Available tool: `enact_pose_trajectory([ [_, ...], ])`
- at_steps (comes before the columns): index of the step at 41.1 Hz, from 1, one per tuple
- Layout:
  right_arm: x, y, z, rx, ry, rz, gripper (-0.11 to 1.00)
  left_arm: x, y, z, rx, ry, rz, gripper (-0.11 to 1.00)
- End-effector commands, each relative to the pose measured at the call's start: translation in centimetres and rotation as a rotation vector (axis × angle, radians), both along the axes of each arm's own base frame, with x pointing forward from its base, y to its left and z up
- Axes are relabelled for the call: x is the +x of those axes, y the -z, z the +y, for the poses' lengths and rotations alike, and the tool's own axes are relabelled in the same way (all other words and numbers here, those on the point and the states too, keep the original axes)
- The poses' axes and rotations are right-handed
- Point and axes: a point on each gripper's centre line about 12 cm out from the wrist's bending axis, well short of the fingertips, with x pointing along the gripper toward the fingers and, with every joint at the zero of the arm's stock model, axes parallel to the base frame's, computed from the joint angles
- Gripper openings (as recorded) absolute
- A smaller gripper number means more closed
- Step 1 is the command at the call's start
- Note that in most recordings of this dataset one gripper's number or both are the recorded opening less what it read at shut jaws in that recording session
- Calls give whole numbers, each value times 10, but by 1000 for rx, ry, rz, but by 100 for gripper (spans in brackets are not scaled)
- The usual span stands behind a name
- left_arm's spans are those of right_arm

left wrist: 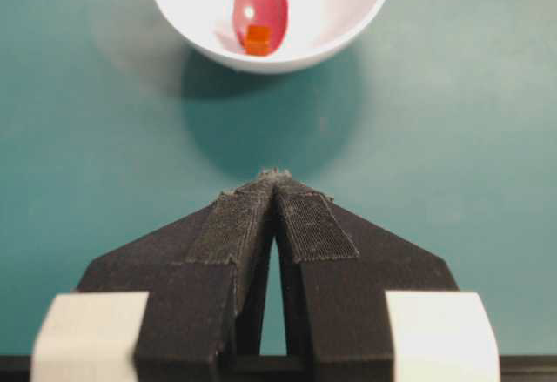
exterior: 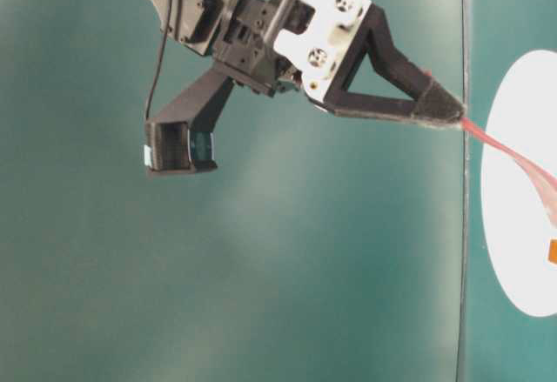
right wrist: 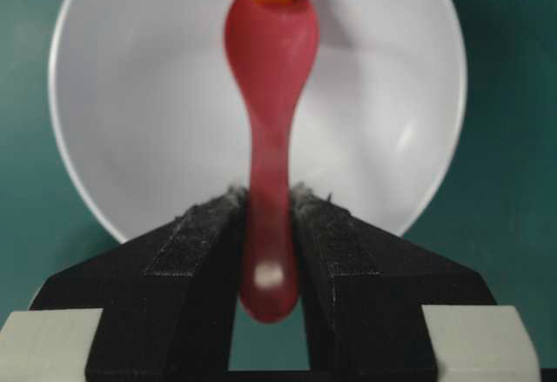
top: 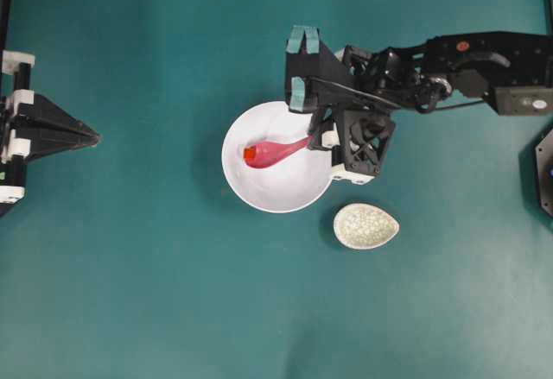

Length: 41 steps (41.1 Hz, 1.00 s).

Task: Grip the spoon and scoop the red block from the bowl with right arm.
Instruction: 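Push the spoon under the red cube along the bowl bottom, then raise the spoon with the red cube on it toward the bowl rim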

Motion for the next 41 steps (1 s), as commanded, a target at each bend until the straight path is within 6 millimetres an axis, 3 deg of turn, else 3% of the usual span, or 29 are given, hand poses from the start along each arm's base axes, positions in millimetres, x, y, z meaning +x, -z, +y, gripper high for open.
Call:
enact_pose_trajectory([
  [1,-2,-16,2,-6,3,-57,25,3,-12,1,2,-3,-31,0],
  [41,-33,-25,11,-30,60,-247,25,3,-12,1,-6,-7,-31,0],
])
